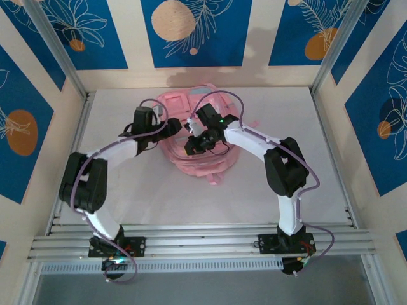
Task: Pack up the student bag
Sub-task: Zip the student bag at the center of the table.
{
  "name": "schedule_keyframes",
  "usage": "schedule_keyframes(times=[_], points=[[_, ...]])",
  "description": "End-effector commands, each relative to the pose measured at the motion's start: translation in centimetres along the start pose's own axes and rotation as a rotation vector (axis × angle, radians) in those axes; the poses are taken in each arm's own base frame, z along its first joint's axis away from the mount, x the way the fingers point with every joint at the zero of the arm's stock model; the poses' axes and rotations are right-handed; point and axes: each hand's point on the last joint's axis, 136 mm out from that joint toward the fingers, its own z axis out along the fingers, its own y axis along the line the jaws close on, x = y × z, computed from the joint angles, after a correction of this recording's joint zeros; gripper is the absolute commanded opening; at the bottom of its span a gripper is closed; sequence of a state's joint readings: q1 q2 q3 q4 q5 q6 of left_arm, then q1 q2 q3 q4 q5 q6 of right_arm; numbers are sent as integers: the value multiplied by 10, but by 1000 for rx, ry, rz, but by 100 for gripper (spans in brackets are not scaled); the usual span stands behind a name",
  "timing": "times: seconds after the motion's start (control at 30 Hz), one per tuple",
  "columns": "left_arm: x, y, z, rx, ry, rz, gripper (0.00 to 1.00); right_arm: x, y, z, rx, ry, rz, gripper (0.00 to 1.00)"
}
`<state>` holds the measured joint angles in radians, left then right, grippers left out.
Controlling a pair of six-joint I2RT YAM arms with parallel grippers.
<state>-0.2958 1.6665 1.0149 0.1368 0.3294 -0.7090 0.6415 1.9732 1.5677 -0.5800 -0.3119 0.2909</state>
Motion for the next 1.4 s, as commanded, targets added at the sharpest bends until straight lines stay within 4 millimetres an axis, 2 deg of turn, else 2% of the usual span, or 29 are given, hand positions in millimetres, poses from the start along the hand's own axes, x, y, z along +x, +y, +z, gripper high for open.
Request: schedule_keyframes(times=[0.0,0.13,0.23,0.3,0.5,0.57,0.63,0.8,0.9,0.97,1.07,1.2,1.37], points=[[21,5,-12,24,26,-165,69,-4,15,3,-79,-33,0,0],[51,12,-7,37,66,-246,67,2,18,8,-95,-42,11,0],[56,13,1,46,65,-265,63,8,23,12,-101,-31,3,0],[53,9,7,64,56,-266,50,14,24,14,-98,-14,1,0],[47,9,18,69,35,-259,1,31,15,8,-42,43,-11,0],[46,10,18,60,35,-240,0,39,6,3,7,71,-19,0],[45,12,15,40,35,-213,0,50,-11,-6,99,108,-29,0],[36,25,3,-17,31,-165,0,82,-82,-46,452,233,-29,0],[31,29,-1,-33,40,-141,0,93,-114,-70,590,268,9,0],[30,30,-1,-34,43,-134,0,94,-132,-84,650,261,29,0],[30,30,0,-25,50,-139,0,87,-163,-108,755,243,51,0],[29,31,-1,-22,65,-128,0,62,-209,-133,881,191,50,0],[31,27,-4,-20,115,-81,0,16,-250,-131,853,131,-153,0]])
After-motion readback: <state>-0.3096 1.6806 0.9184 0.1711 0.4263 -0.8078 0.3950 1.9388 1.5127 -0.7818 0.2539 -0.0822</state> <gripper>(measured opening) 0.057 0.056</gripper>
